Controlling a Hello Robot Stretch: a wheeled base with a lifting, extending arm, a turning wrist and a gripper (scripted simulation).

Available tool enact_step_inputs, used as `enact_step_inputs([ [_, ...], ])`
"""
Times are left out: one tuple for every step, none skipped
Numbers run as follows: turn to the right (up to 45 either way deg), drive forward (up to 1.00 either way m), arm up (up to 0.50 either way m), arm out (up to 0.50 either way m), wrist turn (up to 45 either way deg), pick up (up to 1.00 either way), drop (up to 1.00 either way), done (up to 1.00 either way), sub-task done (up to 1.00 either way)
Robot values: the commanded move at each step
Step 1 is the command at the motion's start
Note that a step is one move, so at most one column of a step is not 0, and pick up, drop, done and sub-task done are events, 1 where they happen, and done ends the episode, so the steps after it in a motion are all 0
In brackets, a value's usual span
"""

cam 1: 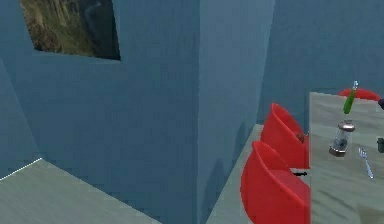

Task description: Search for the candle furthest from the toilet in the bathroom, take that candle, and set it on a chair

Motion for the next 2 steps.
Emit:
enact_step_inputs([
  [0.0,0.0,-0.32,0.0,0.0,0.0,0.0,0.0,0.0],
  [0.0,0.0,0.0,0.0,0.0,0.0,1.0,0.0,0.0],
])
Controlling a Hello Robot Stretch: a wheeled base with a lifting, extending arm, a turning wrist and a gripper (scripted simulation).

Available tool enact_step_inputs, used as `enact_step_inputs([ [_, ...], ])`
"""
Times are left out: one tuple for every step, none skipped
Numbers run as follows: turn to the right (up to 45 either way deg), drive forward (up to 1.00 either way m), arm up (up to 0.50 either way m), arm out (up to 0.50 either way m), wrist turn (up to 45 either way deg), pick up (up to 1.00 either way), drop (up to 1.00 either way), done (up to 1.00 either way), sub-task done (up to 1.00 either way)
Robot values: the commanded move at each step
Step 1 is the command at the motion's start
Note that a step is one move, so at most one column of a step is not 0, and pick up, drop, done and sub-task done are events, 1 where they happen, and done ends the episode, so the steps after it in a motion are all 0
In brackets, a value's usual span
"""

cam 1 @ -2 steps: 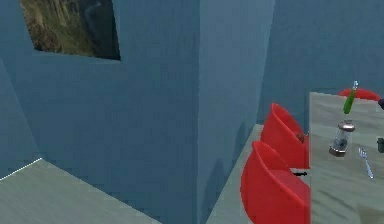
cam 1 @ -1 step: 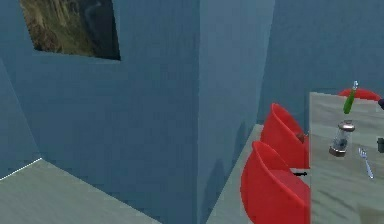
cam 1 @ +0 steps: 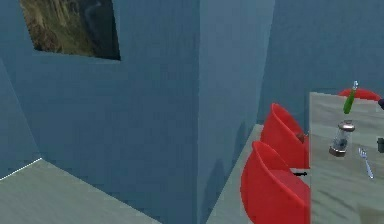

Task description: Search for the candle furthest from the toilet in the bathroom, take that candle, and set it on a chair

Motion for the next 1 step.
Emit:
enact_step_inputs([
  [0.0,0.0,0.1,0.0,0.0,0.0,0.0,0.0,0.0],
])
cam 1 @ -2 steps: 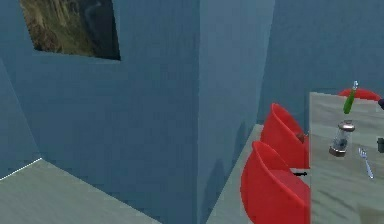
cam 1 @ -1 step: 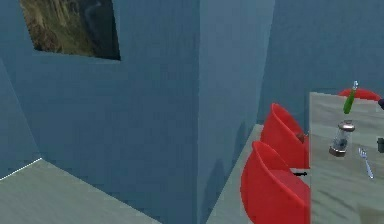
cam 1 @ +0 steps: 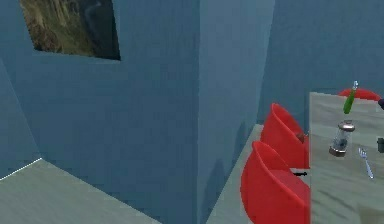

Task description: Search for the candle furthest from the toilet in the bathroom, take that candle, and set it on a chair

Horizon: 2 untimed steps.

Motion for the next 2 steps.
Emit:
enact_step_inputs([
  [0.0,0.0,0.0,-0.08,0.0,0.0,0.0,0.0,0.0],
  [0.0,0.0,0.0,0.0,0.0,0.0,0.0,1.0,0.0],
])
